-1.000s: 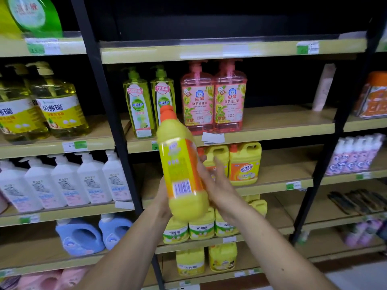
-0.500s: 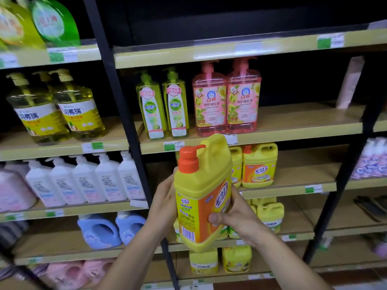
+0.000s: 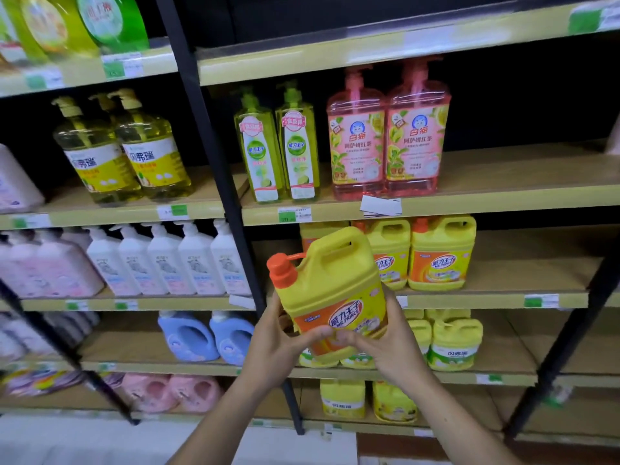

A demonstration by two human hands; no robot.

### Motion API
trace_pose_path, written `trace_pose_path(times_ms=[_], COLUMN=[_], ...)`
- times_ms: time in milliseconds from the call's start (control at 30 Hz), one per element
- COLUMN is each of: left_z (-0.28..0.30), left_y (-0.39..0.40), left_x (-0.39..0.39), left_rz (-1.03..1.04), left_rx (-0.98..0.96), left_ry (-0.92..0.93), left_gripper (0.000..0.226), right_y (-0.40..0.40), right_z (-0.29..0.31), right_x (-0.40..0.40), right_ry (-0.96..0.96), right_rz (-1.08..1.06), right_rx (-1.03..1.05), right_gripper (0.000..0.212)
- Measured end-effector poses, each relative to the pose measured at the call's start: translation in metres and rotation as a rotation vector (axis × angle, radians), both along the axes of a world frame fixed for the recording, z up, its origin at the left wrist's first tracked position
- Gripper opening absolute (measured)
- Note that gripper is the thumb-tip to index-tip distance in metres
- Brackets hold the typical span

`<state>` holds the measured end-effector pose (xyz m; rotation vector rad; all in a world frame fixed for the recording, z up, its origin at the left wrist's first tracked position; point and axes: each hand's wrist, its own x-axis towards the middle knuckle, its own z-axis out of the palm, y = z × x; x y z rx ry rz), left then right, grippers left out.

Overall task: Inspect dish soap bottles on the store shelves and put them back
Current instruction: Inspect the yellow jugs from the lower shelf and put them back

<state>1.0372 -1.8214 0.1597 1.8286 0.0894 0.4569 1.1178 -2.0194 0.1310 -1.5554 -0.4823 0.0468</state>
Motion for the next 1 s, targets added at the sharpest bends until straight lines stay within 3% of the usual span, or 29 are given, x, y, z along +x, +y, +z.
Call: trace_pose_path(times_ms=[200, 400, 767, 1000], left_z=[-0.024, -0.032, -0.06, -0.08], left_y=[0.005, 0.02, 0.104, 0.137], left_x=[0.003, 0.03, 0.166, 0.227], left_rz=[0.05, 0.009, 0.005, -0.051], left_rx=[-0.008, 0.187, 0.125, 0.035], left_ry=[0.055, 0.099, 0.082, 0.083], left_gripper=[0.085, 0.074, 0.066, 0.072], right_y=[-0.004, 0.004, 0.089, 0.116], right_z=[-0.017, -0.03, -0.024, -0.031], right_x=[0.009, 0.054, 0.159, 0.19], right_ry=[0.034, 0.094, 0.05, 0.058], right_rz=[0.004, -0.007, -0.213, -0.287], right_rx=[-0.14, -0.395, -0.519, -0.558], right_gripper=[0.095, 0.104, 0.094, 0.092])
